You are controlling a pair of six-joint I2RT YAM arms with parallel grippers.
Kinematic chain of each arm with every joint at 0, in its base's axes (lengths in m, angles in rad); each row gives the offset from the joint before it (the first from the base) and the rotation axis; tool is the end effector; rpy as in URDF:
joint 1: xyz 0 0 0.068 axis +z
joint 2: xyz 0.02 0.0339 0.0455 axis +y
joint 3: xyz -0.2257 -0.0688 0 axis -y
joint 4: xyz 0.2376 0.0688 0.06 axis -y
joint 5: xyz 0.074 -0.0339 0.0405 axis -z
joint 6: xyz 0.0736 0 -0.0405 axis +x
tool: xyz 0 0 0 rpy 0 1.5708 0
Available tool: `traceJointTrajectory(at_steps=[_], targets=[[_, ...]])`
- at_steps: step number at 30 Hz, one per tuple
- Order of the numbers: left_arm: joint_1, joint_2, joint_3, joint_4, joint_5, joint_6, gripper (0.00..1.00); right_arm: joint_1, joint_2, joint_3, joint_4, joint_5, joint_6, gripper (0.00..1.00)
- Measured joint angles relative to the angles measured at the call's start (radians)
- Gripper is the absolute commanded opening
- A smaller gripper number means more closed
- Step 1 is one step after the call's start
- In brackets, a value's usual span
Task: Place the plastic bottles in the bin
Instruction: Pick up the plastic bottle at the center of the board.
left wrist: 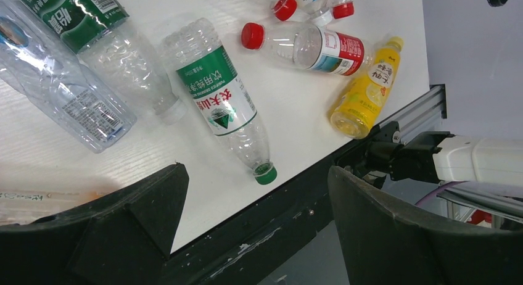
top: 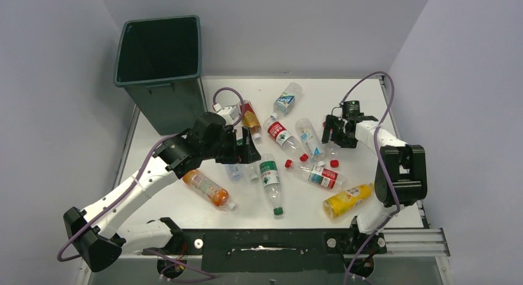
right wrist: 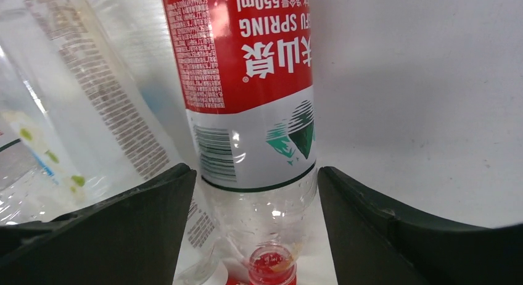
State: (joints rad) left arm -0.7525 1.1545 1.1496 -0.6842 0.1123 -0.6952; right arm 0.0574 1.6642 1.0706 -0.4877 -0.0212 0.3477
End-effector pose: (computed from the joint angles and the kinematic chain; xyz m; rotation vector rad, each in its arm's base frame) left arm 0.1989 -0.1975 0.2852 0.1332 2.4114 -0.8561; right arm 0.3403 0.0211 0.1248 0.3780 2.6347 0.1614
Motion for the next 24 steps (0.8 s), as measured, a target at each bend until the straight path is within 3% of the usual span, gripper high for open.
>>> traceJointTrajectory(at_steps=[7, 9, 17, 24], targets=[[0.000, 0.000, 0.000, 0.000, 0.000, 0.000, 0.85, -0.005, 0.034, 0.000, 0.026, -0.015, -0.002, 0.43], [0.000, 0.000, 0.000, 0.000, 0.000, 0.000, 0.85, -0.005, 0.034, 0.000, 0.027, -0.018, -0.004, 0.40], [0.000, 0.004, 0.000, 0.001, 0.000, 0.000, 0.85, -0.013, -0.012, 0.011, -0.021, -0.024, -0.014, 0.39], [0.000, 0.007, 0.000, 0.029, 0.002, -0.001, 0.86, -0.013, -0.196, 0.129, -0.116, -0.048, -0.035, 0.39]])
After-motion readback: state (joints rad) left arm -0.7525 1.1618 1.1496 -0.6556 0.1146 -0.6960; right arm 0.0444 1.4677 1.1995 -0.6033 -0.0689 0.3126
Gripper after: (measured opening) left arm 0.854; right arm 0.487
